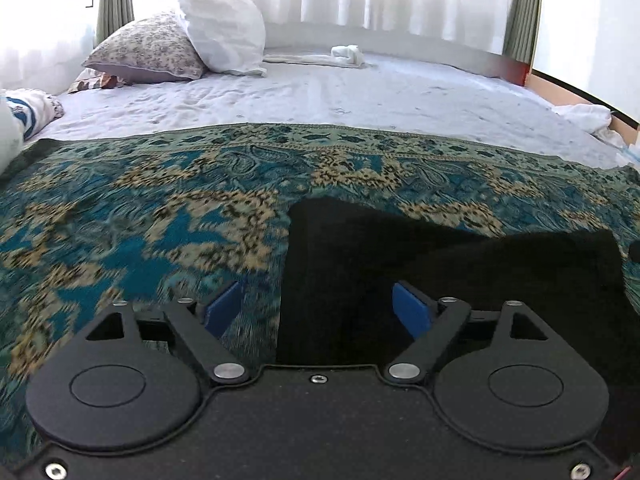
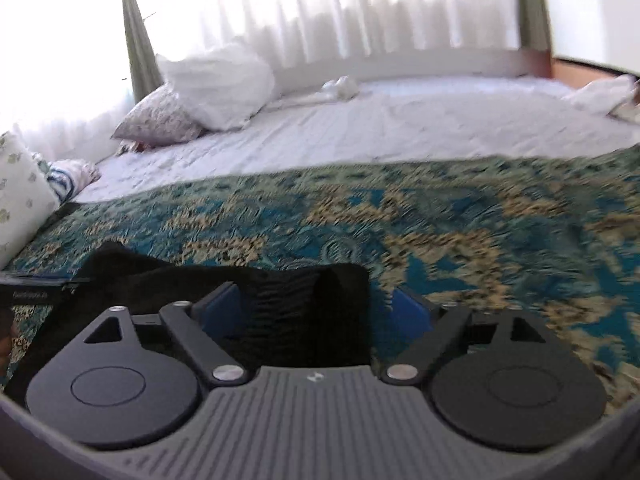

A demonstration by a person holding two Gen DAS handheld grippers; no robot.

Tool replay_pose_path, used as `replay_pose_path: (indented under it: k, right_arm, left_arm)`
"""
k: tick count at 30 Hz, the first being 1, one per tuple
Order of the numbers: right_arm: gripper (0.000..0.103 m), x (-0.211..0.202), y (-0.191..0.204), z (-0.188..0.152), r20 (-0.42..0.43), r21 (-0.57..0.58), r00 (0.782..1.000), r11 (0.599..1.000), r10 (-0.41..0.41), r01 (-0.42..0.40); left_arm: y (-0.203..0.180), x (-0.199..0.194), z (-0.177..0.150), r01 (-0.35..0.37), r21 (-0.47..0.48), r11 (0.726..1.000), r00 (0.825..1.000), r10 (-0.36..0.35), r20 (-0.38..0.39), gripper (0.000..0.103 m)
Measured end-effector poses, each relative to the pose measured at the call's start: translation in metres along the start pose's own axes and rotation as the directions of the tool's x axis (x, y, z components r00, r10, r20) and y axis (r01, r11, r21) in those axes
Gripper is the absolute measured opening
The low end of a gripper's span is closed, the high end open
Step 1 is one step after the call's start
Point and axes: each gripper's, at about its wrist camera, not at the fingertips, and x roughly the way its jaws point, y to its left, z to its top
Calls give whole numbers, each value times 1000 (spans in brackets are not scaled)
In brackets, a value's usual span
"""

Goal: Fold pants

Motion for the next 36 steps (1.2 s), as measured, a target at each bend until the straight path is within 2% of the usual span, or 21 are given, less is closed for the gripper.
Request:
replay_pose_path:
  k: [4,9,13,17,24,31,36]
  right_arm:
    - [103,-36,25,-17,35,-44,998,998,-44,45]
    - [103,-69,65,-52,58,-111,996,991,-68,74]
    - [103,-86,88,-79,61,-98,993,990,-97,102]
    - [103,-97,103,-104,40,-85,995,992,-94,97]
    - [103,-97,114,-129,-10,-115,990,983,-144,142]
    - [103,-93,114,-138,-26,-123,987,980,-161,156]
    - [103,-90,119,-143,-7,-158,984,972,-178,174]
  left_arm:
    - [-7,-38,-21,29,-4,1000,999,-29,19,90]
    - [-20,-87,-51,40,-13,999,997,-39,66,96]
    - [-28,-115,-80,28,-36,999,996,-25,82,98]
    - [-39,-133,-105,27,-39,999,997,-24,74,100]
    - [-50,-133,-134,-4,-4,1000,999,5,51,103]
    - [-55,-124,-140,-28,10,1000,999,28,36,103]
    - [-57,-119,-141,-35,33,999,999,34,31,103]
